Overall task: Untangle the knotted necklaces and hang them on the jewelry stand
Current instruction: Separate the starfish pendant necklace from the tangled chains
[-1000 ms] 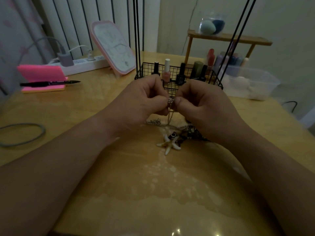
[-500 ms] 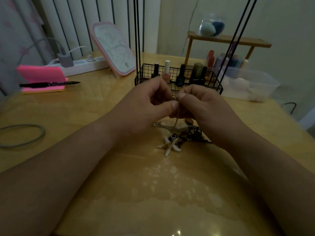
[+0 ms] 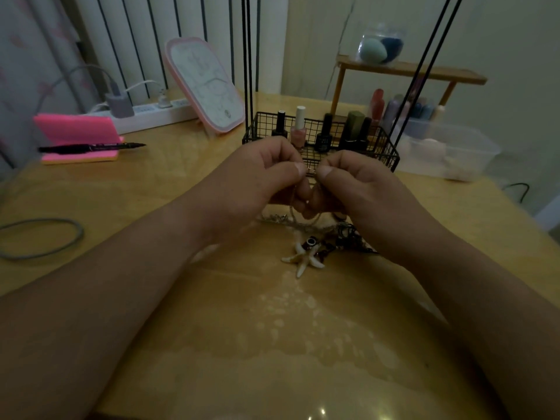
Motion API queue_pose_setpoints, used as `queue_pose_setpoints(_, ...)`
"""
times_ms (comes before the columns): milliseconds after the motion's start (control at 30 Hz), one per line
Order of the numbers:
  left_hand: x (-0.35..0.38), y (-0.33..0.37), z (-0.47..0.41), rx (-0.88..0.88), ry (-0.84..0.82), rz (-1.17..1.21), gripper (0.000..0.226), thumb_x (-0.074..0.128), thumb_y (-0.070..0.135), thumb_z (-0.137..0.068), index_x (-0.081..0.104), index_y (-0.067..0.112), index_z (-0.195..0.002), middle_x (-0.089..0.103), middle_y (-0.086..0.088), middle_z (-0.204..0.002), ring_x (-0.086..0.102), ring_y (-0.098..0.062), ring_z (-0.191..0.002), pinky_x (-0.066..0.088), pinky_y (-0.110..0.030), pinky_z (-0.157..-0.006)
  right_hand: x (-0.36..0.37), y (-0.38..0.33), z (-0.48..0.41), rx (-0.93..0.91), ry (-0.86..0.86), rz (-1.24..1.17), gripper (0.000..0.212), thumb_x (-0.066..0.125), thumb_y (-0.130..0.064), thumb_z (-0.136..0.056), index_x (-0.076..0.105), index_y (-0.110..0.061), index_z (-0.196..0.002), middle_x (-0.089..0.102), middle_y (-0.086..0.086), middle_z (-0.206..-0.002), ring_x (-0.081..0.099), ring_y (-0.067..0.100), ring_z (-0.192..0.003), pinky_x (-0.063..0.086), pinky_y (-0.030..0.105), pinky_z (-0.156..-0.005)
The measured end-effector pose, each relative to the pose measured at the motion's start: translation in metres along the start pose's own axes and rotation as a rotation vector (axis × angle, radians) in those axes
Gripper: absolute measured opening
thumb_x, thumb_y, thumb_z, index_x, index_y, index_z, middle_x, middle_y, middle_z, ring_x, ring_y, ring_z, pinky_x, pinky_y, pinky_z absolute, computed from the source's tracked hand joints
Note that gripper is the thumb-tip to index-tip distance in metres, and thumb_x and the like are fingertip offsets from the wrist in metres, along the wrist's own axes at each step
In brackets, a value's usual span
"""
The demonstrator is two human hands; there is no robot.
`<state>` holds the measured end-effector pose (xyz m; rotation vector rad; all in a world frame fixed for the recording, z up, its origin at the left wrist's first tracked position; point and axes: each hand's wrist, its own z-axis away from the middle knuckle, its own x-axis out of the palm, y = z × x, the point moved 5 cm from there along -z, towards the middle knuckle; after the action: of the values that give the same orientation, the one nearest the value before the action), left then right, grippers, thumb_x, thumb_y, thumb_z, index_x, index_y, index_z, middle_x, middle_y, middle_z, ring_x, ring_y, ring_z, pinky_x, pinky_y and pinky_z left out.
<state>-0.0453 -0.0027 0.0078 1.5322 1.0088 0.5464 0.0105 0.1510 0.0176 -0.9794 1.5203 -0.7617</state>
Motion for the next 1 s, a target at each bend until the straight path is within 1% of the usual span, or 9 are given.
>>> queue_pose_setpoints(67,0.003,-0.001,0.0,-0.067,-0.036,0.121,0.009,0.054,0.008,-0.105,0.06,0.01,-0.098,0.066,-0.007,-0.079,0.065,-0.022,-0.068,0.057,-0.035,-0.072,0.0,0.002,-0.001,0.08,-0.02,-0.221,0.019,0.045,-0.019,-0.11,0.057,-0.011,-0.098,0.059,-0.001,-0.069,0.065,0.015,-0.065,0.053,0.021,-0.06)
queue_pose_setpoints(133,0.004,-0.002,0.0,-0.121,-0.065,0.235,0.009,0.052,0.009,-0.105,0.062,0.01,-0.106,0.062,-0.006,-0.08,0.059,-0.019,-0.062,0.057,-0.036,-0.069,-0.004,0.002,-0.003,0.137,-0.022,-0.437,0.019,0.043,-0.018,-0.109,0.051,-0.014,-0.092,0.044,-0.002,-0.067,0.047,0.014,-0.058,0.044,0.026,-0.051)
queue_pose_setpoints(200,0.003,-0.003,0.0,-0.162,-0.099,0.285,0.017,0.048,0.007,-0.105,0.062,0.008,-0.116,0.062,-0.008,-0.083,0.055,-0.018,-0.06,0.057,-0.036,-0.067,-0.013,0.002,-0.007,0.146,-0.001,-0.524,0.022,0.041,-0.017,-0.109,0.046,-0.017,-0.087,0.037,-0.003,-0.067,0.035,0.011,-0.055,0.03,0.024,-0.047)
queue_pose_setpoints(267,0.003,-0.004,0.001,-0.184,-0.128,0.254,0.026,0.045,0.003,-0.104,0.062,0.006,-0.123,0.063,-0.009,-0.084,0.052,-0.017,-0.06,0.056,-0.033,-0.064,-0.022,0.003,-0.009,0.135,0.041,-0.535,0.023,0.042,-0.018,-0.108,0.046,-0.019,-0.086,0.036,-0.004,-0.066,0.031,0.011,-0.054,0.026,0.023,-0.045)
queue_pose_setpoints(467,-0.007,-0.004,-0.001,-0.153,-0.15,0.269,0.031,0.04,0.006,-0.102,0.064,0.009,-0.122,0.059,-0.004,-0.075,0.049,-0.016,-0.063,0.046,-0.036,-0.07,-0.037,0.009,-0.011,0.098,0.144,-0.578,0.023,0.044,-0.016,-0.107,0.049,-0.019,-0.085,0.037,-0.005,-0.063,0.029,0.01,-0.052,0.024,0.022,-0.044)
queue_pose_setpoints(633,-0.029,0.002,-0.007,-0.021,-0.066,0.446,0.028,0.046,0.009,-0.104,0.062,0.017,-0.125,0.064,-0.002,-0.093,0.036,-0.008,-0.053,0.021,-0.023,-0.046,-0.044,0.014,-0.013,0.065,0.133,-0.503,0.014,0.049,-0.017,-0.107,0.061,-0.013,-0.111,0.042,-0.004,-0.068,0.032,0.011,-0.056,0.024,0.026,-0.048)
queue_pose_setpoints(767,-0.038,-0.001,-0.007,-0.026,0.032,0.437,0.033,0.045,0.007,-0.107,0.059,0.019,-0.135,0.07,-0.003,-0.106,0.036,-0.01,-0.054,0.023,-0.022,-0.045,-0.045,0.017,-0.013,0.036,0.063,-0.357,0.018,0.054,-0.011,-0.105,0.066,-0.012,-0.118,0.049,-0.001,-0.074,0.038,0.012,-0.058,0.03,0.026,-0.05)
queue_pose_setpoints(900,-0.044,-0.003,-0.003,-0.072,0.125,0.206,0.03,0.051,0.008,-0.106,0.063,0.019,-0.131,0.072,-0.005,-0.098,0.041,-0.013,-0.057,0.031,-0.02,-0.048,-0.055,0.013,-0.018,0.073,0.035,-0.279,0.022,0.056,-0.009,-0.103,0.069,-0.015,-0.119,0.057,0.002,-0.083,0.044,0.01,-0.06,0.037,0.026,-0.053)
queue_pose_setpoints(1000,-0.047,0.006,-0.008,-0.106,0.115,0.084,0.025,0.057,0.015,-0.105,0.068,0.025,-0.125,0.068,-0.004,-0.089,0.044,-0.013,-0.061,0.037,-0.022,-0.054,-0.063,-0.004,-0.021,0.088,0.009,-0.272,0.024,0.055,-0.006,-0.103,0.069,-0.014,-0.121,0.066,0.004,-0.089,0.046,0.011,-0.062,0.038,0.026,-0.056)
